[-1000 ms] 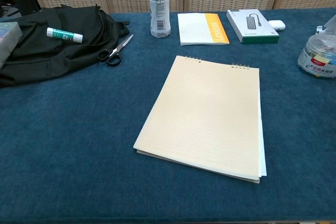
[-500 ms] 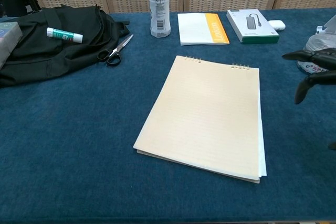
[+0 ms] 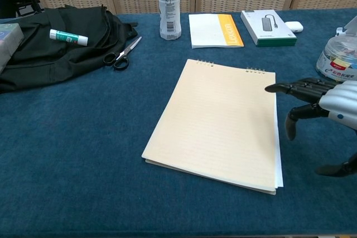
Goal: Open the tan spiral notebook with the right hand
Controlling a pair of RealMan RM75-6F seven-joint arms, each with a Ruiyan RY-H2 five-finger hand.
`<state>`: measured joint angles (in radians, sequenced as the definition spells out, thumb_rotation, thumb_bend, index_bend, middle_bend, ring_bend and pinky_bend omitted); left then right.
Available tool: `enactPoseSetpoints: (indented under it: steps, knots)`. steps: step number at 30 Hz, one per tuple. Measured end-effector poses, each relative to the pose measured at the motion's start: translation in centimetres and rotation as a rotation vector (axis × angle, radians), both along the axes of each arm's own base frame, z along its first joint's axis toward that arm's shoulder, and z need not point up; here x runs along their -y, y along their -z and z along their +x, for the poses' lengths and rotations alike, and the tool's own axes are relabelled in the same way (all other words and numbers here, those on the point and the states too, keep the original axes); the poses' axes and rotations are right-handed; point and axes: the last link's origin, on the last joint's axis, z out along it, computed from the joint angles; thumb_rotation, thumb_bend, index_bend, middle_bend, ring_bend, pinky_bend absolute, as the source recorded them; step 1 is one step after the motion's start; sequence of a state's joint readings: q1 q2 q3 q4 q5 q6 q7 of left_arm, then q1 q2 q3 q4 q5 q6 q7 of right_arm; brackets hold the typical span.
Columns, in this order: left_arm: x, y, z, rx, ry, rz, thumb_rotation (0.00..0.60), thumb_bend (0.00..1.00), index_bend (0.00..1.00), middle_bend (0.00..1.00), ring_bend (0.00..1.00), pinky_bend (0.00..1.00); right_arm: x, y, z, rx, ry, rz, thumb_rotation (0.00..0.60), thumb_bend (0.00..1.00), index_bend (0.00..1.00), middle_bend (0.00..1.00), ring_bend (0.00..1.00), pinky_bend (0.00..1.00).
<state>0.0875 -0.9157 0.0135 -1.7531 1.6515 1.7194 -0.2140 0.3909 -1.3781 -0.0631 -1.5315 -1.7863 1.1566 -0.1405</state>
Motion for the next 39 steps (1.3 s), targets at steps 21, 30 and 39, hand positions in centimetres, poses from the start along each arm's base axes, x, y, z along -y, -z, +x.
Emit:
enactPoseSetpoints:
  steps: [21,30,39]
  knots:
    - [0.0,0.1,0.1,-0.002,-0.001,-0.006,0.6,0.0,0.0,0.0,0.0,0.0,0.3,2.5,0.7,-0.022,0.0,0.058,0.6,0.25,0.44,0.0,0.0,0.0]
    - [-0.1,0.2,0.1,-0.002,-0.002,-0.012,0.6,0.0,0.0,0.0,0.0,0.0,0.5,3.6,1.5,0.017,0.007,0.081,0.6,0.25,0.45,0.0,0.0,0.0]
    - [-0.2,0.2,0.0,-0.001,-0.005,-0.011,0.6,0.0,0.0,0.0,0.0,0.0,0.7,4.5,2.2,0.054,0.016,0.092,0.6,0.26,0.45,0.0,0.0,0.0]
